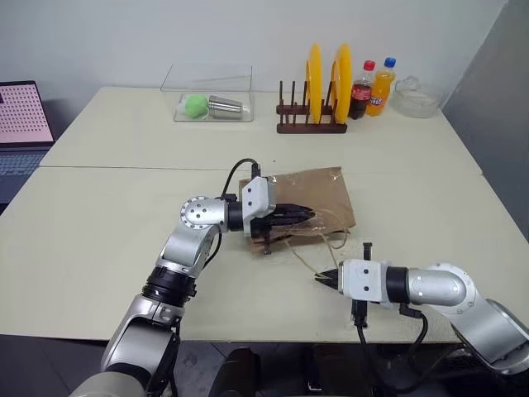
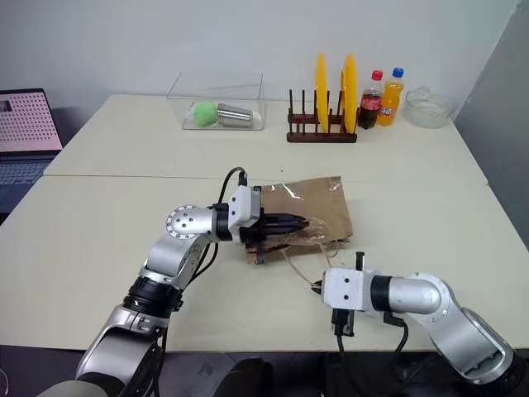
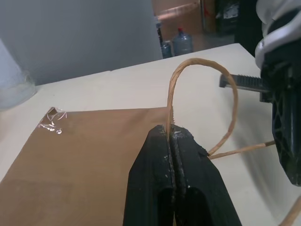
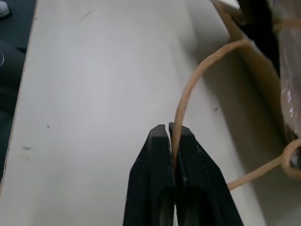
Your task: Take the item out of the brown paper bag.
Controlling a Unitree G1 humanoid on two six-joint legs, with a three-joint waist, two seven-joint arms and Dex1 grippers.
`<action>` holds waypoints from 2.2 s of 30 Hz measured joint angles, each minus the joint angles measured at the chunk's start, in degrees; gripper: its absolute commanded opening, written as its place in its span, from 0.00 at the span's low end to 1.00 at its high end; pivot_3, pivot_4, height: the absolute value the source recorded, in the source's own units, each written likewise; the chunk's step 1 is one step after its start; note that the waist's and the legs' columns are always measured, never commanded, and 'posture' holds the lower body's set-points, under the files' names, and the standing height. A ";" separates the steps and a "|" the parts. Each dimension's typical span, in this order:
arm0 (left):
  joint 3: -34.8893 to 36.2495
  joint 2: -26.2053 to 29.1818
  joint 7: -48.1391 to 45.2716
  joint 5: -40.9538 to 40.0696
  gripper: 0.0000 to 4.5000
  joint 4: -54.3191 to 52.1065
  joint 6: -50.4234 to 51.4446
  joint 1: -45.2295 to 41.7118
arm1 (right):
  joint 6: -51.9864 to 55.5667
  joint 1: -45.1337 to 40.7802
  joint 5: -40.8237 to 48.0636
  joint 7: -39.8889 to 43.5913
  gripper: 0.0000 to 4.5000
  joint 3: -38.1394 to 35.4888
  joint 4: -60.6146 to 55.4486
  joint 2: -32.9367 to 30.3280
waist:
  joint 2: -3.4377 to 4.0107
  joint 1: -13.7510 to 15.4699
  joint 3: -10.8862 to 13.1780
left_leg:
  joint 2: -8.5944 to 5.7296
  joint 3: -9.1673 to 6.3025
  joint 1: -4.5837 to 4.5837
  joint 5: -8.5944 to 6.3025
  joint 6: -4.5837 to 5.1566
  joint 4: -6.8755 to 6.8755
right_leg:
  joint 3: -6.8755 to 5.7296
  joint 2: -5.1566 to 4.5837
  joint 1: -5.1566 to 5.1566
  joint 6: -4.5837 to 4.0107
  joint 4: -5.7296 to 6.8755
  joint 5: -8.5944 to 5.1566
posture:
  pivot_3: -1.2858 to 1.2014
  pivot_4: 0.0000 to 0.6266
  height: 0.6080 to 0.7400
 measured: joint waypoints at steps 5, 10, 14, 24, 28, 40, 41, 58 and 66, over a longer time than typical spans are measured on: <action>3.80 -0.49 3.66 -1.49 0.00 0.23 5.02 -10.04 | -1.15 0.37 -2.24 0.96 0.01 2.36 1.06 0.26 | 0.00 -0.05 0.00 | -0.01 0.01 0.00 0.00 0.00 0.00 | -0.02 0.00 0.00 0.01 -0.01 -0.01 | 0.52 0.24 1.00; 5.37 -0.58 5.45 -1.62 0.00 4.74 7.30 -15.36 | -1.39 0.35 -3.81 1.74 0.01 2.86 1.82 0.53 | 0.00 -0.10 0.00 | -0.01 -0.01 0.00 0.01 -0.01 -0.01 | -0.02 0.01 -0.01 0.01 0.00 -0.01 | 0.52 0.24 1.00; 7.05 -0.47 5.94 -1.54 0.00 9.06 6.71 -17.89 | -1.33 0.37 -4.68 1.87 0.01 3.98 1.79 2.01 | 0.00 -0.11 0.00 | -0.01 -0.01 -0.01 0.01 -0.02 -0.01 | -0.01 0.00 -0.02 0.01 0.00 -0.01 | 0.52 0.24 1.00; 7.94 0.71 1.99 -2.20 0.00 8.04 4.80 -16.46 | 0.58 0.96 -2.82 0.20 0.45 0.83 1.38 6.92 | 0.00 -0.10 0.00 | -0.01 -0.01 -0.01 0.06 -0.11 0.00 | 0.02 -0.01 -0.03 0.00 0.00 0.00 | 0.52 0.24 1.00; 7.93 0.72 1.54 -2.32 0.00 5.38 6.11 -15.17 | 4.71 1.12 1.87 0.85 0.68 -3.68 -2.52 6.62 | 0.00 -0.08 0.00 | -0.01 -0.02 -0.02 0.05 -0.09 -0.01 | 0.01 -0.01 -0.03 0.00 0.00 0.00 | 0.52 0.24 1.00; 7.57 0.68 0.86 -2.58 0.00 0.10 8.42 -13.17 | 24.82 -12.11 28.87 3.28 0.68 -24.29 -10.84 2.37 | 0.00 -0.26 0.00 | 0.00 -0.02 0.04 0.01 -0.02 -0.05 | 0.00 0.00 -0.02 -0.01 0.05 0.00 | 0.52 0.24 1.00; 7.54 0.67 0.60 -2.59 0.00 0.12 8.42 -13.17 | 24.26 -14.22 27.86 2.62 0.68 -21.73 -9.60 2.43 | 0.00 -0.26 0.00 | 0.00 -0.02 0.02 0.01 -0.02 -0.05 | 0.00 0.00 -0.02 -0.01 0.05 0.00 | 0.52 0.24 1.00; 7.17 1.90 -0.90 -2.46 0.00 1.72 6.49 -13.19 | -3.99 -38.01 -10.63 -0.18 1.00 11.69 30.91 11.95 | 0.00 -0.38 0.00 | -0.03 0.27 -0.28 0.05 -0.08 -0.01 | 0.25 -0.01 -0.54 -0.32 0.30 0.19 | 0.52 0.24 1.00; 7.19 2.12 -0.84 -2.37 0.00 2.52 5.26 -13.19 | -17.35 -43.88 -24.33 0.17 1.00 18.47 46.07 15.97 | 0.00 -0.47 0.00 | -0.02 0.35 -0.25 0.07 -0.10 -0.01 | 0.32 -0.01 -0.57 -0.33 0.34 0.19 | 0.52 0.24 1.00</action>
